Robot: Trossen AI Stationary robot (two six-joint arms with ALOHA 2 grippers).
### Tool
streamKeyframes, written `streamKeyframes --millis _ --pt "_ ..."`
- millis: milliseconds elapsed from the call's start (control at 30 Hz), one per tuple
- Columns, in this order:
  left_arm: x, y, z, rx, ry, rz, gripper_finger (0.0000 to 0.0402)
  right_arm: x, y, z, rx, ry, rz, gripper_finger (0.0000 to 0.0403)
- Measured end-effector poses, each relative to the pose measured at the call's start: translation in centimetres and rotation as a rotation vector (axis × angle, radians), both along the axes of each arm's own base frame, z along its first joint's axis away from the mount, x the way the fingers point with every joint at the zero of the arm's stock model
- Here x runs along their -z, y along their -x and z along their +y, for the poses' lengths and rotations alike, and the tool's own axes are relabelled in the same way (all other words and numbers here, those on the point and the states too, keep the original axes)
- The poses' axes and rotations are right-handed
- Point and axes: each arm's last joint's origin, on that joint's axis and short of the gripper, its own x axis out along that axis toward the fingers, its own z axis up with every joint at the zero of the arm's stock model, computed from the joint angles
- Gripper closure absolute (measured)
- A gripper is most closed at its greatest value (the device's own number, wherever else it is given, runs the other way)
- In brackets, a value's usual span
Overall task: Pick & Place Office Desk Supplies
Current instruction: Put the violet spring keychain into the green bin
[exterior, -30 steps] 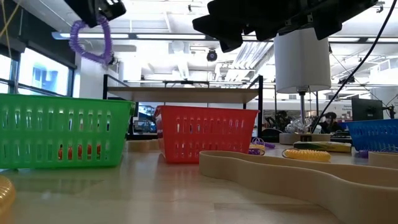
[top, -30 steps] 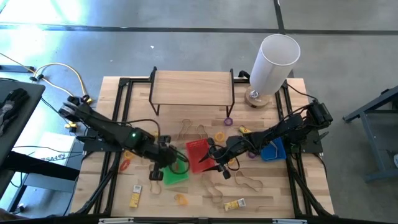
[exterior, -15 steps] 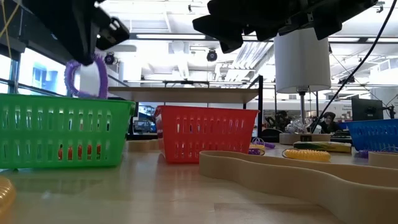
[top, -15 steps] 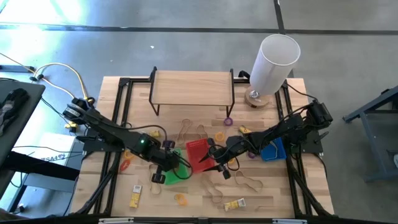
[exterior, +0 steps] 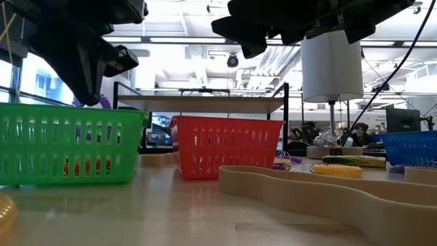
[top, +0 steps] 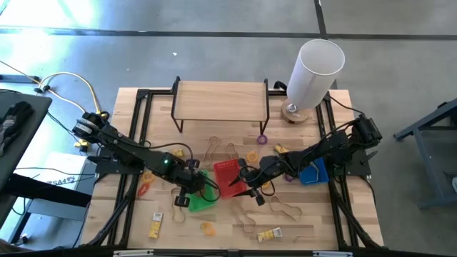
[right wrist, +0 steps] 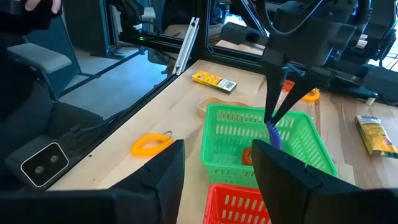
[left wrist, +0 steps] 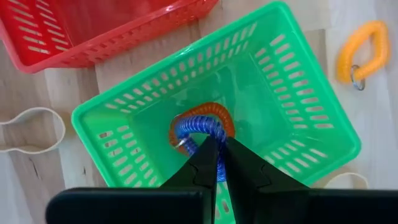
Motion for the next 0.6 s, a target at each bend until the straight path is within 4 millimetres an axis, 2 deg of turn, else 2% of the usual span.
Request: streamKeyframes --millis 600 --pt "0.94 0.18 0.01 -0.020 -0.043 0.011 0.0380 0.00 0.00 0.01 0.000 0.000 0.000 0.0229"
